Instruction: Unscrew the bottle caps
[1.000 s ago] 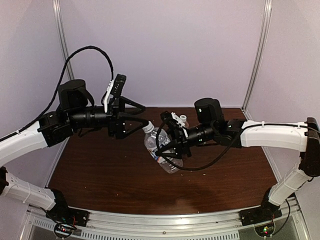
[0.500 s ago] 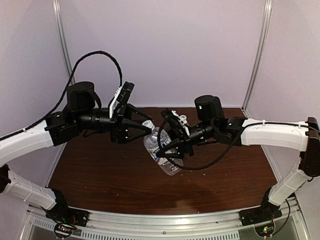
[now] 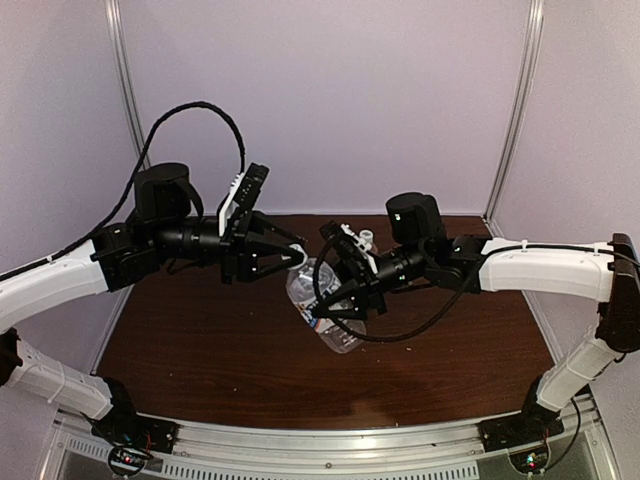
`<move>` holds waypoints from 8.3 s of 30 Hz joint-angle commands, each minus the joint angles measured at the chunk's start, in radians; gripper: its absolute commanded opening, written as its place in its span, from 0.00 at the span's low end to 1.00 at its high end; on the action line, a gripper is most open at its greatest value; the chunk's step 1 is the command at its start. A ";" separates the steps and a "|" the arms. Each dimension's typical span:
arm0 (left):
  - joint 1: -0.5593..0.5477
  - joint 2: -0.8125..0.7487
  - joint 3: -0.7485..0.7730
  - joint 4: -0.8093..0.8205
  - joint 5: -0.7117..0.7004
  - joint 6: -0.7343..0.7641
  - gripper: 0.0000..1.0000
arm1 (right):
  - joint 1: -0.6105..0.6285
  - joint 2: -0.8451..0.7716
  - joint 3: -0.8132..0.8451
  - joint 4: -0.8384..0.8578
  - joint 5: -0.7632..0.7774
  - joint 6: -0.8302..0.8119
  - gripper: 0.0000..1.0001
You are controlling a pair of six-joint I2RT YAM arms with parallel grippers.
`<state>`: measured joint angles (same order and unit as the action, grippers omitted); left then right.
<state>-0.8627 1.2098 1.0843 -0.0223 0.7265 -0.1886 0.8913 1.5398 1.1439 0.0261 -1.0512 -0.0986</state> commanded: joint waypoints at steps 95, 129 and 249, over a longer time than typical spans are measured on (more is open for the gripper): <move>0.004 0.004 0.029 0.067 0.032 -0.024 0.29 | -0.002 -0.015 0.053 0.014 -0.001 0.035 0.45; -0.015 -0.018 0.049 0.029 -0.482 -0.272 0.56 | 0.003 -0.039 0.024 0.007 0.311 0.018 0.46; 0.039 -0.021 0.024 0.071 0.125 -0.041 0.67 | 0.026 0.032 0.084 0.007 -0.090 0.003 0.48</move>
<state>-0.8299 1.1893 1.1233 -0.0410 0.7765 -0.2436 0.9188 1.5620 1.1961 0.0101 -1.0790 -0.1162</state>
